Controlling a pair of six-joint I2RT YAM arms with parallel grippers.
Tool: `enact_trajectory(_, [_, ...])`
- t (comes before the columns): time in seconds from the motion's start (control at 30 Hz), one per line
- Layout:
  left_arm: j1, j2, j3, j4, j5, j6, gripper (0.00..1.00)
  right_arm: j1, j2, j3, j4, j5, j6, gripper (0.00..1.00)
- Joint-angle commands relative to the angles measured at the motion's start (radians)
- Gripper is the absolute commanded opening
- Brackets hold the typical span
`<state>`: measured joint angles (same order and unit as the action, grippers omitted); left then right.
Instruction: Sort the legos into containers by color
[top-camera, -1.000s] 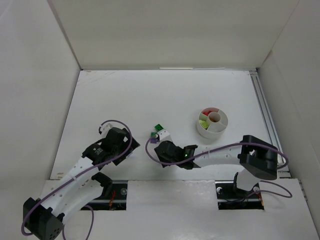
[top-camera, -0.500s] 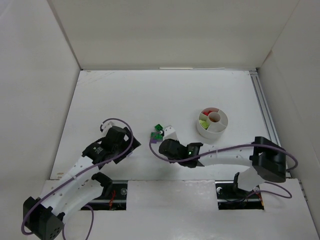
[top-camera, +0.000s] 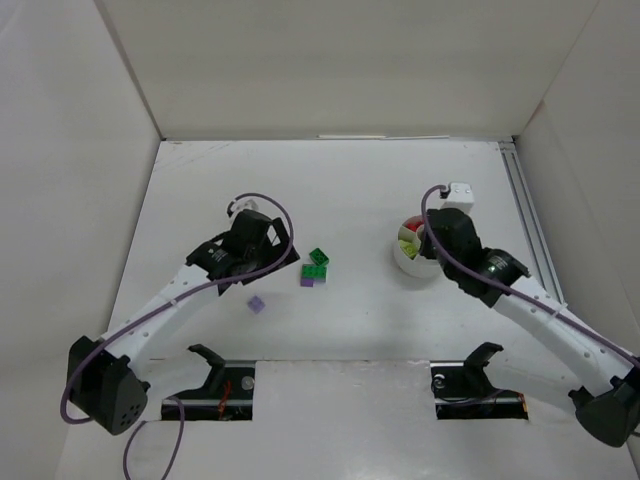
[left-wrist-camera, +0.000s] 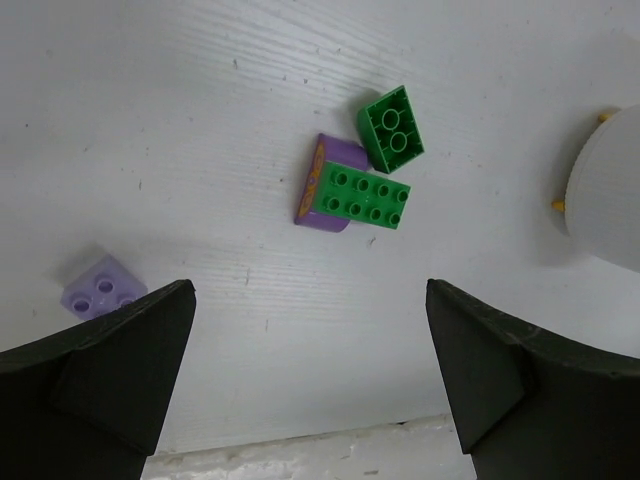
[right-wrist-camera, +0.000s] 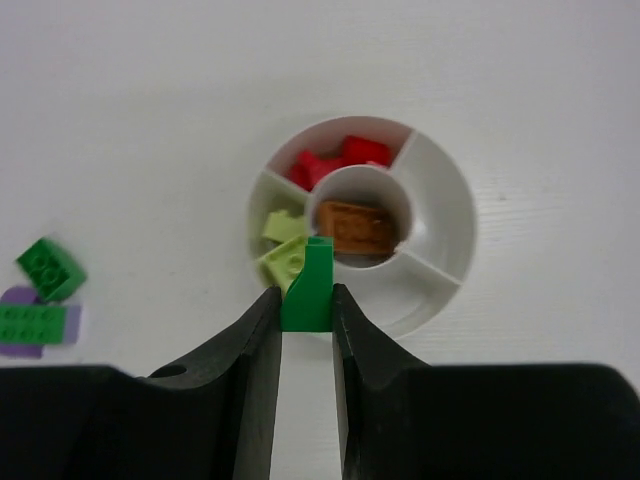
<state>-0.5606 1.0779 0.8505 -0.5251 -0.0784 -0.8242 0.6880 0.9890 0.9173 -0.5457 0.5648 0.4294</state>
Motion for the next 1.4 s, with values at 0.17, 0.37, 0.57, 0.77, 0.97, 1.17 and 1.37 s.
enact_trajectory(0.17, [0.021, 0.147, 0.139, 0.128, 0.055, 0.151, 0.99, -0.326, 0.020, -0.055, 0.010, -0.196, -0.147, 0.23])
enact_trajectory(0.37, [0.065, 0.280, 0.242, 0.154, 0.089, 0.206, 0.99, -0.450, 0.086, -0.040, 0.078, -0.266, -0.202, 0.23])
enact_trajectory(0.57, [0.076, 0.375, 0.306, 0.157, 0.100, 0.252, 0.99, -0.502, 0.145, -0.011, 0.139, -0.342, -0.291, 0.23])
enact_trajectory(0.77, [0.097, 0.453, 0.371, 0.146, 0.131, 0.289, 0.99, -0.502, 0.192, 0.018, 0.150, -0.416, -0.351, 0.25])
enact_trajectory(0.97, [0.097, 0.462, 0.381, 0.157, 0.140, 0.298, 0.99, -0.502, 0.177, 0.009, 0.106, -0.428, -0.388, 0.23])
enact_trajectory(1.17, [0.097, 0.471, 0.372, 0.157, 0.140, 0.289, 0.99, -0.502, 0.082, -0.049, 0.039, -0.477, -0.388, 0.24])
enact_trajectory(1.37, [0.097, 0.462, 0.351, 0.157, 0.140, 0.280, 0.99, -0.502, 0.060, -0.103, 0.062, -0.565, -0.388, 0.27])
